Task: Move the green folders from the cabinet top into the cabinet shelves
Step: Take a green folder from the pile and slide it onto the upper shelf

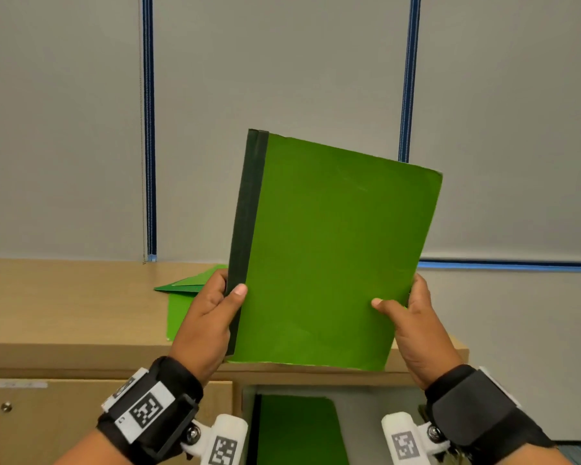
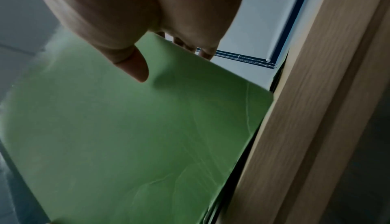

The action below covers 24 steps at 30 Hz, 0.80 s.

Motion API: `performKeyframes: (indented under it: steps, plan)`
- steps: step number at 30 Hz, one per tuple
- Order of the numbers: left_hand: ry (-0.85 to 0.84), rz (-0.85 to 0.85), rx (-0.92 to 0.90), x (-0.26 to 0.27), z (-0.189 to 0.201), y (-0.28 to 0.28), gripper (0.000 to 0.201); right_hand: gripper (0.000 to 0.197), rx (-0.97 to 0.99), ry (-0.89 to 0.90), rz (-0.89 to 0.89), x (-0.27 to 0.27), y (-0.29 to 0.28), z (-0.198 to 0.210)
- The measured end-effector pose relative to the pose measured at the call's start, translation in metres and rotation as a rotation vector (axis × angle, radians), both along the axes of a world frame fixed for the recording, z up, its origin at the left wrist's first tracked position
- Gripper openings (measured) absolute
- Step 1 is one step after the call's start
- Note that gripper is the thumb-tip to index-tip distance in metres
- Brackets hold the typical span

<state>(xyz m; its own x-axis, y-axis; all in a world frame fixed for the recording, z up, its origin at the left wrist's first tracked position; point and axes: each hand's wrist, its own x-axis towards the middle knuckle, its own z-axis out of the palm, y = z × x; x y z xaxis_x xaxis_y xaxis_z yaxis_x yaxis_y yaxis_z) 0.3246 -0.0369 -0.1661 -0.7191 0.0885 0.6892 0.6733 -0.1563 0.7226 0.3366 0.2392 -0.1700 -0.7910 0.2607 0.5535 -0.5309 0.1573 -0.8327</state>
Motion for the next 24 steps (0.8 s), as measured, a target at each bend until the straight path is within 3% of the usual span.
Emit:
performKeyframes:
  steps: [5,14,20,24]
  plan:
    - [-0.137,0.001,0.037,-0.002,-0.048,0.001,0.029,0.041,-0.175,-0.058,0.155,0.003,0.004,-0.028]
    - [-0.351,0.052,0.022,-0.015,-0.165,0.005,0.028,0.043,-0.237,-0.299,0.185,-0.018,0.003,-0.137]
    - [-0.514,0.12,0.034,-0.022,-0.25,0.016,0.023,0.045,-0.283,-0.426,0.093,-0.043,0.008,-0.222]
    - [-0.592,0.176,-0.008,-0.033,-0.302,0.026,0.033,0.038,-0.347,-0.506,0.02,-0.061,0.015,-0.274]
